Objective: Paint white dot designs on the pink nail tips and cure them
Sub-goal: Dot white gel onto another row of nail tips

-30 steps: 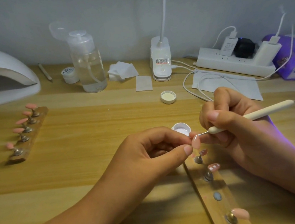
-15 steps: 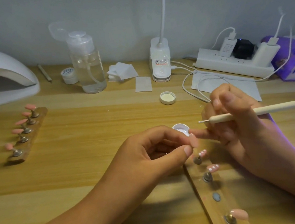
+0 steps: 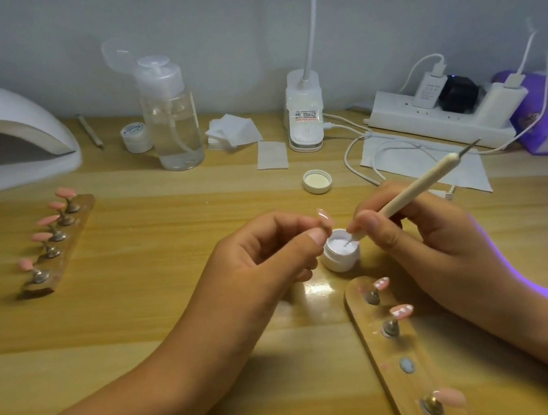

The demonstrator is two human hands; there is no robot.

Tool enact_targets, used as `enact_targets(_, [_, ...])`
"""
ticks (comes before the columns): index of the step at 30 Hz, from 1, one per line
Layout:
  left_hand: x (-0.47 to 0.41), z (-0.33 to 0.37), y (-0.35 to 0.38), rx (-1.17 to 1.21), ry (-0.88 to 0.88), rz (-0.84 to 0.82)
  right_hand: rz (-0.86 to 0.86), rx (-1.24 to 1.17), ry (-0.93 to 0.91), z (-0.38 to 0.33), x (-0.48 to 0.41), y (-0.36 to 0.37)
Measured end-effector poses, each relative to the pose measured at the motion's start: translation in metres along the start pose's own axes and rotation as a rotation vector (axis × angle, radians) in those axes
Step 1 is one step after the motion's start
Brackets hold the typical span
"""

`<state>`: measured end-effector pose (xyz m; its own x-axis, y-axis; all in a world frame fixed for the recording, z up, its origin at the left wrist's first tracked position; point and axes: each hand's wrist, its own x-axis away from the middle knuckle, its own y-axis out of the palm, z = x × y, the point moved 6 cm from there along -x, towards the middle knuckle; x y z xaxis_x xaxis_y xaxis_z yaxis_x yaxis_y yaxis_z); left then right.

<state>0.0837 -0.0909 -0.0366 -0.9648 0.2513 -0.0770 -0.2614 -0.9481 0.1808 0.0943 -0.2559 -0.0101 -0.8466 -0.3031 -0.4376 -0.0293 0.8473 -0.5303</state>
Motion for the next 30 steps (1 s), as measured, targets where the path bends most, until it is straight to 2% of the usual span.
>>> enact_targets(4, [0.000,0.000,0.000,0.000,-0.008,-0.009,-0.043,0.063,-0.030,0.000,-0.002,0.003])
enact_targets(8, [0.000,0.000,0.001,0.016,-0.020,-0.008,-0.035,0.025,-0.021,0.000,-0.001,0.003])
enact_targets(15, [0.003,0.005,0.008,-0.019,-0.006,-0.062,0.180,-0.445,0.135,0.005,0.001,-0.014])
enact_targets(19, [0.006,0.004,0.014,-0.063,-0.013,-0.125,0.175,-0.673,0.239,0.012,0.002,-0.013])
enact_targets(22, [0.006,0.004,0.016,-0.101,-0.010,-0.164,0.109,-0.851,0.262,0.007,0.001,-0.006])
enact_targets(30, [0.007,0.003,0.018,-0.130,-0.010,-0.179,0.024,-0.861,0.272,-0.002,0.001,0.002])
